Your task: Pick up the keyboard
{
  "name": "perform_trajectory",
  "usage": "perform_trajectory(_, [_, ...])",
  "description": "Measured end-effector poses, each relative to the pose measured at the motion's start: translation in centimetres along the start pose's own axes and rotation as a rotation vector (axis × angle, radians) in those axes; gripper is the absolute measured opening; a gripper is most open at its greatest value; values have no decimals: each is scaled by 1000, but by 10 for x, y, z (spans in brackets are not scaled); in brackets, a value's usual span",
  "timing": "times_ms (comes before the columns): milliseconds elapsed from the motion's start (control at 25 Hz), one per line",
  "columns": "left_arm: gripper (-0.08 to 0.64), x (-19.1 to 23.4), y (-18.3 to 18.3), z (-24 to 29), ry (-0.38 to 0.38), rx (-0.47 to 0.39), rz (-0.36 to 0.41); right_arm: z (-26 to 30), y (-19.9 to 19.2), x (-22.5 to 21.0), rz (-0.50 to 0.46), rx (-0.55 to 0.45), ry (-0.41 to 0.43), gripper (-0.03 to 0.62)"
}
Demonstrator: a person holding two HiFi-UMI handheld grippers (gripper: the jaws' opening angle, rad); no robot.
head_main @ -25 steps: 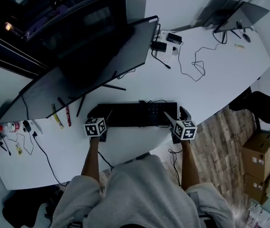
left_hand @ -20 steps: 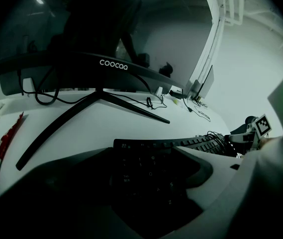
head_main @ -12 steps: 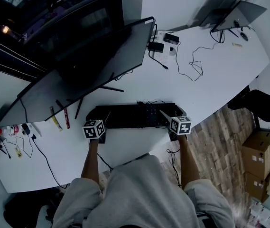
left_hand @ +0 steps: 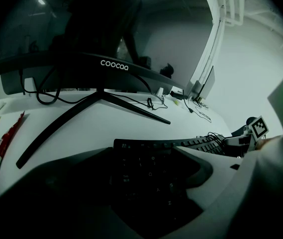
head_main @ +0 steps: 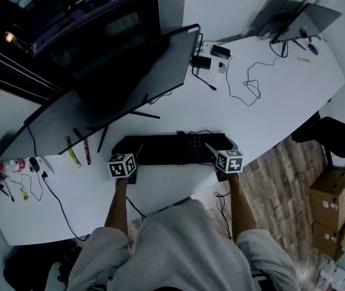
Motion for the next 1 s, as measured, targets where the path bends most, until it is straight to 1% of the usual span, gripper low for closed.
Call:
perform_trajectory(600, [337,-7,-3,-4,6,16,-30,-11,4,0,-22,12,-27,442])
perform_trajectory(760, [337,-11,0,-7,3,7,-20,-18,5,0,-23,5,-23,442])
perform_trajectory(920, [337,-15,7,-11,-6,-14,-14,-24,10,1,-7,-23,-29,442])
perform_trajectory(1000, [337,-18,13,-13,-9,-29,-9,-29,15,2,-24,-35,-28,442])
Point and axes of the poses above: the fingertips, and each gripper's own axes: z forward along the fingers, x to its left, y out of its top, the point moved 3 cm from there along -z, backward along the fingers, and after that the axes turned 9 degrees about -x, right-handed, at the moved point
